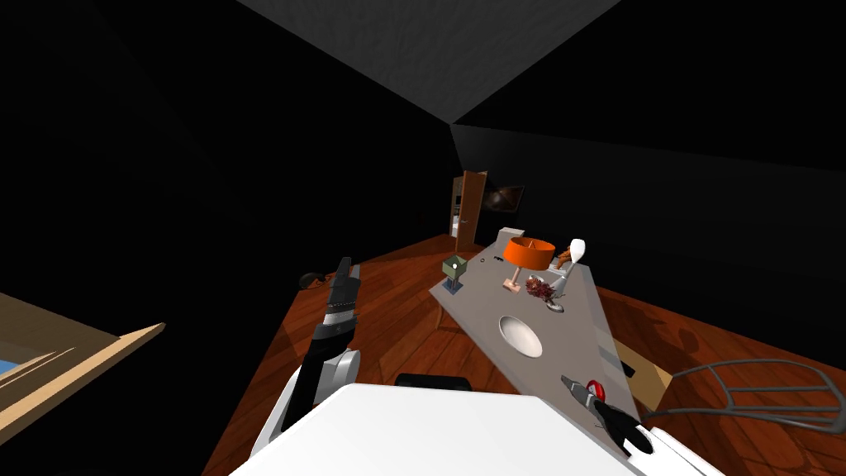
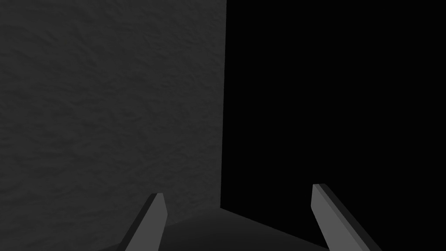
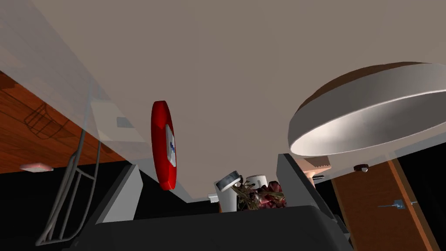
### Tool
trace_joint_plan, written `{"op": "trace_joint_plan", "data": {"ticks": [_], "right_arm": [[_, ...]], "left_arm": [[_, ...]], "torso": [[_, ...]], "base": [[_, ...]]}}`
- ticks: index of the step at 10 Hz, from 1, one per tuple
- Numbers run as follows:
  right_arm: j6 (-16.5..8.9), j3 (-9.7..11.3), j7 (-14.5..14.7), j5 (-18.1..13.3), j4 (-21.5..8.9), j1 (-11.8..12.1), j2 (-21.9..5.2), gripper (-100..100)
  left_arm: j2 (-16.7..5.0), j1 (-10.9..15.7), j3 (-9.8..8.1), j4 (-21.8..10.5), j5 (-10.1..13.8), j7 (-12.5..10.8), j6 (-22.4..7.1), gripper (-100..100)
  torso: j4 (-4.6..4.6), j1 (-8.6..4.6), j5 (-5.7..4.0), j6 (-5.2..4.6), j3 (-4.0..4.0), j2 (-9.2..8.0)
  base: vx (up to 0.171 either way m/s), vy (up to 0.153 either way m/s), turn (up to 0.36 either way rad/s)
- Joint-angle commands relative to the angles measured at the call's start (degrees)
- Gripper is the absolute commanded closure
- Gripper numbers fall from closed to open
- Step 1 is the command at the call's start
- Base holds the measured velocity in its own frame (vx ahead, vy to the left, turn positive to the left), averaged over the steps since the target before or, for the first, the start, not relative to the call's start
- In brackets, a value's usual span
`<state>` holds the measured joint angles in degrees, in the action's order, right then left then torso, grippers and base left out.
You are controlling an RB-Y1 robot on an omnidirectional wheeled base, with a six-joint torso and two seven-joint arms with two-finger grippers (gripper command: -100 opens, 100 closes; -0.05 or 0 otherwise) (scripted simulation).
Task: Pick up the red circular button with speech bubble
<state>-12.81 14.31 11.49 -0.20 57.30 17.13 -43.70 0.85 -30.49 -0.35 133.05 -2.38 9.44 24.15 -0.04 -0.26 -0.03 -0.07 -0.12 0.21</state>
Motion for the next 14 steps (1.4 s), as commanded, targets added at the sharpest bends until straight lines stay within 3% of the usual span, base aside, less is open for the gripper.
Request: {"op": "trace_joint_plan", "data": {"ticks": [1, 4, 5, 6, 10, 11, 12, 14], "right_arm": [[-1.5, -0.3, 0.3, 0.9, -2.1, 0.1, -1.2, -100], [-1.8, -0.5, 0.5, 0.7, -3.3, -0.3, -1.1, -100], [-1.7, -0.5, 0.5, 0.7, -3.6, -0.4, -1.1, 0], [-1.0, -1.2, 0.6, -0.4, -5.7, -1.5, 0.2, -100], [0.4, -2.4, 0.9, -2.7, -10.1, -3.7, 2.8, -100], [0.2, -2.2, 0.9, -2.3, -9.3, -3.3, 2.4, -100], [0.2, -2.2, 0.9, -2.4, -9.5, -3.3, 2.4, 100], [0.2, -2.3, 0.9, -2.4, -9.5, -3.3, 2.4, 100]], "left_arm": [[0.0, 0.0, 0.0, 0.0, 0.0, 0.0, 0.0, 0], [0.0, 0.0, 0.0, 0.0, 0.0, 0.0, 0.0, 0], [0.0, 0.0, 0.0, 0.0, 0.0, 0.0, 0.0, 0], [0.0, 0.0, 0.01, 0.0, 0.0, 0.0, 0.0, 0], [0.0, 0.0, 0.0, 0.0, 0.0, 0.0, 0.0, 0], [0.0, 0.0, 0.0, 0.0, 0.0, 0.0, 0.0, 0], [0.0, 0.0, 0.0, 0.0, 0.0, 0.0, 0.0, 0], [0.0, 0.0, 0.01, 0.0, 0.0, 0.0, 0.0, 0]], "torso": [[0.0, 0.0, 0.0, 0.0, 0.0, 0.0], [0.01, 0.01, -0.02, 0.01, 0.04, -0.07], [0.04, 0.12, 0.0, 0.01, 0.1, -0.18], [0.05, 0.19, 0.02, 0.01, 0.14, -0.26], [0.07, 0.08, 0.0, 0.01, 0.17, -0.31], [0.07, 0.09, 0.0, 0.01, 0.17, -0.31], [0.07, 0.15, 0.02, 0.0, 0.18, -0.31], [0.08, 0.23, 0.0, 0.06, 0.17, -0.29]], "base": [[0.11, -0.079, -0.012], [0.051, -0.047, 0.002], [0.0, 0.0, 0.0], [-0.001, -0.022, 0.027], [-0.002, -0.038, 0.034], [-0.001, -0.017, 0.009], [0.0, 0.0, 0.0], [-0.001, -0.002, -0.006]]}}
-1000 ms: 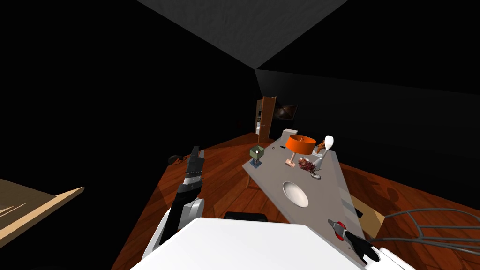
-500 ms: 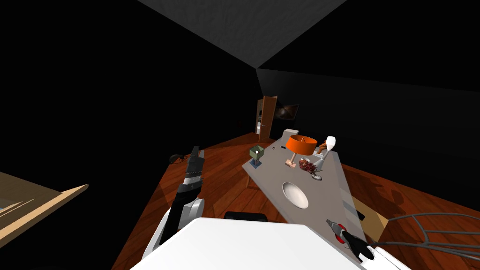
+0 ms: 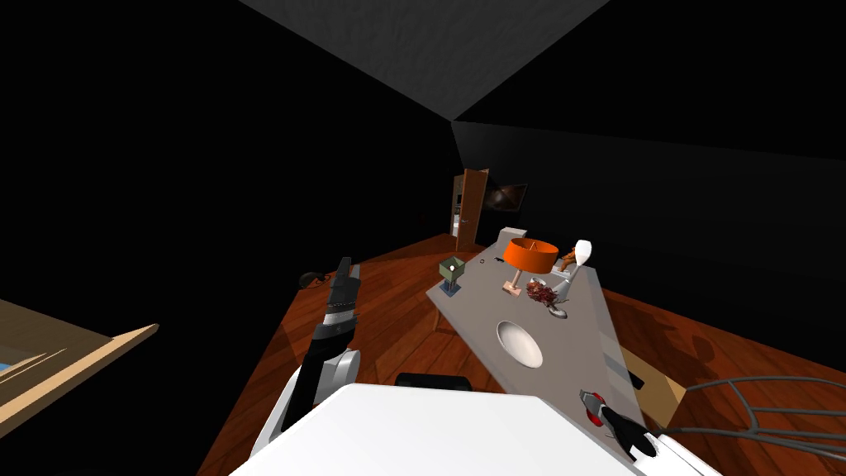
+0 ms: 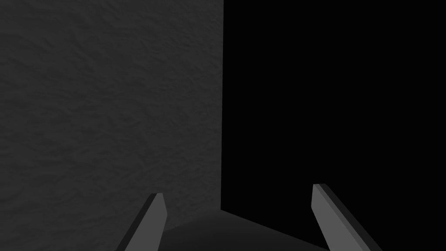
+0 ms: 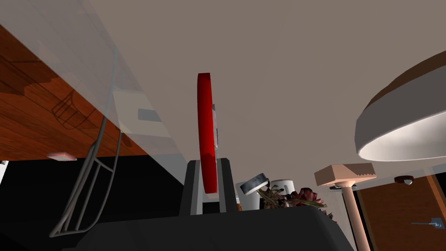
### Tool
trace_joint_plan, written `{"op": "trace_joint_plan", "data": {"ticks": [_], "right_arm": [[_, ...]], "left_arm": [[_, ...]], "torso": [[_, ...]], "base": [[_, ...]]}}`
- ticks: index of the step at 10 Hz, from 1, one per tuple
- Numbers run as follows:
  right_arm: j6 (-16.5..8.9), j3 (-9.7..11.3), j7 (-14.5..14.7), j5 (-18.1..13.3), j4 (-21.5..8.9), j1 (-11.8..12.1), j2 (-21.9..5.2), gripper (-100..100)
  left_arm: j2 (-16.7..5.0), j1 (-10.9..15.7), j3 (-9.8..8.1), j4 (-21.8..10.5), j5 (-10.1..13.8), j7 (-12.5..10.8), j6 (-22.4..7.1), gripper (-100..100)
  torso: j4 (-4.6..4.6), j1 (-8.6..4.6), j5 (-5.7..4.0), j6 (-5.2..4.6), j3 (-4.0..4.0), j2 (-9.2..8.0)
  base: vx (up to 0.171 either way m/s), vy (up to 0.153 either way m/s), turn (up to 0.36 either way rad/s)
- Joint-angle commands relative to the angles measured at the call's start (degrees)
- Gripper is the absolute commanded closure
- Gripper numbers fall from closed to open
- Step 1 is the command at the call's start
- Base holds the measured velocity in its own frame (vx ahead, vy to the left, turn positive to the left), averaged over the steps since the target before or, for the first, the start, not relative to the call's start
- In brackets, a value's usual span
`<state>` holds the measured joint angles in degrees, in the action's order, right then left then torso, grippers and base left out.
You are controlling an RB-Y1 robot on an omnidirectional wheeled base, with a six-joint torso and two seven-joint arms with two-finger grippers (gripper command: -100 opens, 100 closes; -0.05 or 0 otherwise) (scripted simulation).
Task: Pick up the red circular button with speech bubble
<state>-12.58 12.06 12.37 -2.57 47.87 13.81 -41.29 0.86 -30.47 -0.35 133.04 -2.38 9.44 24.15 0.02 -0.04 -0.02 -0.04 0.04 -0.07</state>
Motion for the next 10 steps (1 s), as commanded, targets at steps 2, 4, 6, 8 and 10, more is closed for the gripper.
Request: {"op": "trace_joint_plan", "data": {"ticks": [2, 4, 6, 8, 10], "right_arm": [[0.0, 0.0, 0.0, 0.0, 0.0, 0.0, 0.0, 100], [-0.7, 0.7, -0.1, 1.2, 2.2, 1.1, -1.3, 100], [-1.2, 1.1, -0.2, 1.9, 3.7, 1.8, -2.2, 100], [-1.9, 1.7, -0.4, 3.1, 5.9, 3.0, -3.5, 100], [-1.8, 1.7, -0.4, 3.0, 5.3, 2.6, -3.3, 0]], "left_arm": [[0.0, 0.0, 0.0, 0.0, 0.0, 0.0, 0.0, 0], [0.0, 0.0, 0.0, 0.0, 0.0, 0.0, 0.0, 0], [0.0, 0.0, 0.0, 0.0, 0.0, 0.0, 0.0, 0], [0.0, 0.0, 0.0, 0.0, 0.0, 0.0, 0.0, 0], [0.0, 0.0, 0.0, 0.0, 0.0, 0.0, 0.0, 0]], "torso": [[0.0, 0.0, 0.0, 0.0, 0.0, 0.01], [0.0, 0.0, 0.0, 0.0, -0.01, 0.01], [0.0, 0.17, 0.03, -0.03, 0.0, 0.0], [0.02, 0.18, 0.04, -0.01, 0.02, -0.02], [0.02, 0.09, 0.02, 0.01, 0.02, -0.02]], "base": [[0.0, 0.0, 0.0], [0.0, 0.013, -0.021], [0.006, 0.043, -0.038], [0.001, 0.038, -0.023], [0.0, 0.008, -0.004]]}}
